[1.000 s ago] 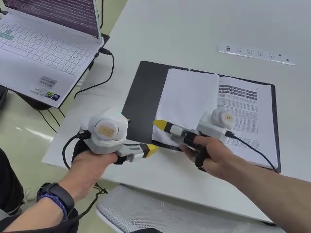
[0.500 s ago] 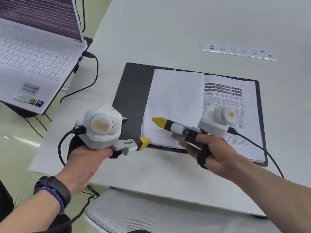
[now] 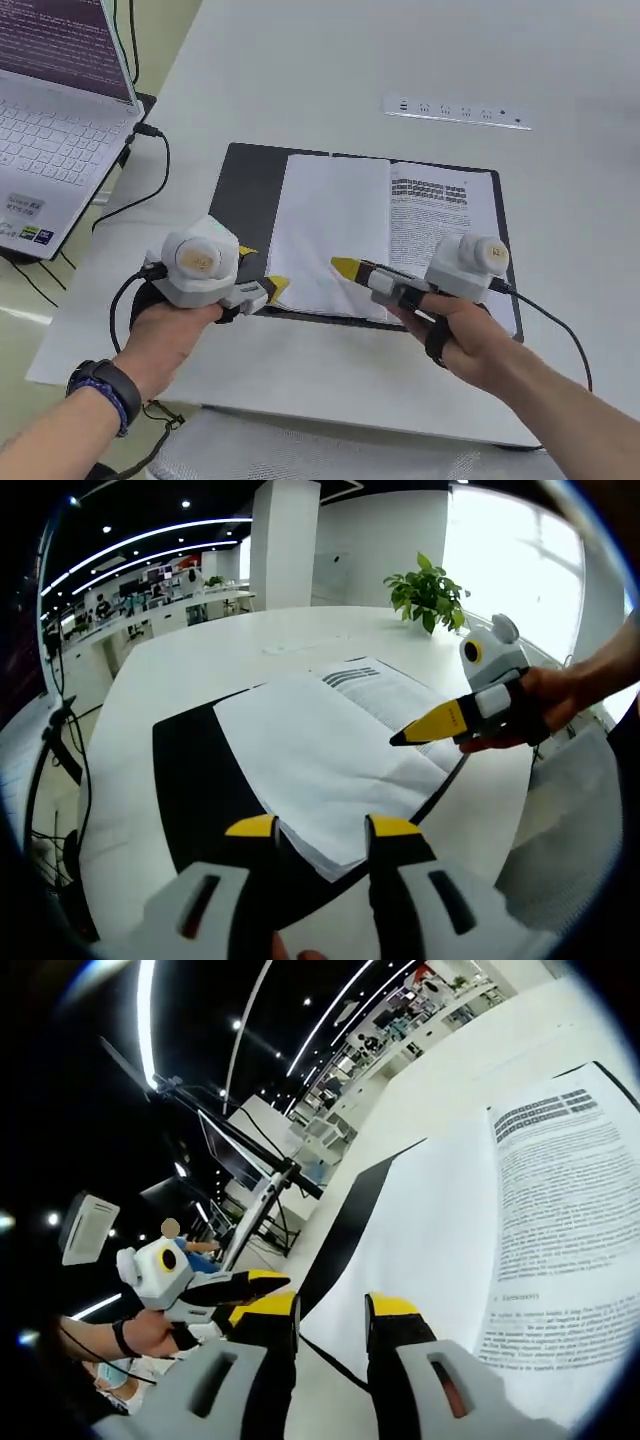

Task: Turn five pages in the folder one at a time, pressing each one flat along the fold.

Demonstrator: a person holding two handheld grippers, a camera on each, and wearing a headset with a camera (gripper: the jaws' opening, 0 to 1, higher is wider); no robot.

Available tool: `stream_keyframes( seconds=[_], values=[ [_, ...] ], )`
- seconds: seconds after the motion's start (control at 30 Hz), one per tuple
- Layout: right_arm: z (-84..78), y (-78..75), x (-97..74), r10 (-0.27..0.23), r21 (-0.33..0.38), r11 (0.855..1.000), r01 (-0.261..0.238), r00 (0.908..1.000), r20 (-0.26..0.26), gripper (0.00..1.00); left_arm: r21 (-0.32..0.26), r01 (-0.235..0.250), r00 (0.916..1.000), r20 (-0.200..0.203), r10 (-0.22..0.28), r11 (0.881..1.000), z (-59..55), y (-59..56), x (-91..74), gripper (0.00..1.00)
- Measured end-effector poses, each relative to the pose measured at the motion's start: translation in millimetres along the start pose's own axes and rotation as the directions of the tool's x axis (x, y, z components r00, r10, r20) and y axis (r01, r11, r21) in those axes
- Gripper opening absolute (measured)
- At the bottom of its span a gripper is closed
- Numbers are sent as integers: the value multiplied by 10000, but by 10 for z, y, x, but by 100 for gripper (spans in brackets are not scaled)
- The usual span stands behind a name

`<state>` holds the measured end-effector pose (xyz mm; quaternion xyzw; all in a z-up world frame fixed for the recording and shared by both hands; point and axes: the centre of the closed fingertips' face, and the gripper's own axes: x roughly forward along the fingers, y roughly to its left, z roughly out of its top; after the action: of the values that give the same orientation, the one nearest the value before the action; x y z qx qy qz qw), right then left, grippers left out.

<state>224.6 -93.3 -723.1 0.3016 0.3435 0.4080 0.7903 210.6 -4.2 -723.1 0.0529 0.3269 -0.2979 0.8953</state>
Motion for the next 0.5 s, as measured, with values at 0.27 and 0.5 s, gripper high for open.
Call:
stream_keyframes(
  seconds=[0.27, 0.5],
  values=[
    [-18, -37, -97, -74, -21, 10000, 74, 10000, 63, 22, 22, 94, 9998, -158, -94, 10000, -24, -4, 87, 22],
    [-25, -53, -146, -149, -50, 9999, 149, 9998, 104, 21, -120, 135, 9994, -322, -139, 9998, -109, 22, 159, 14]
  ],
)
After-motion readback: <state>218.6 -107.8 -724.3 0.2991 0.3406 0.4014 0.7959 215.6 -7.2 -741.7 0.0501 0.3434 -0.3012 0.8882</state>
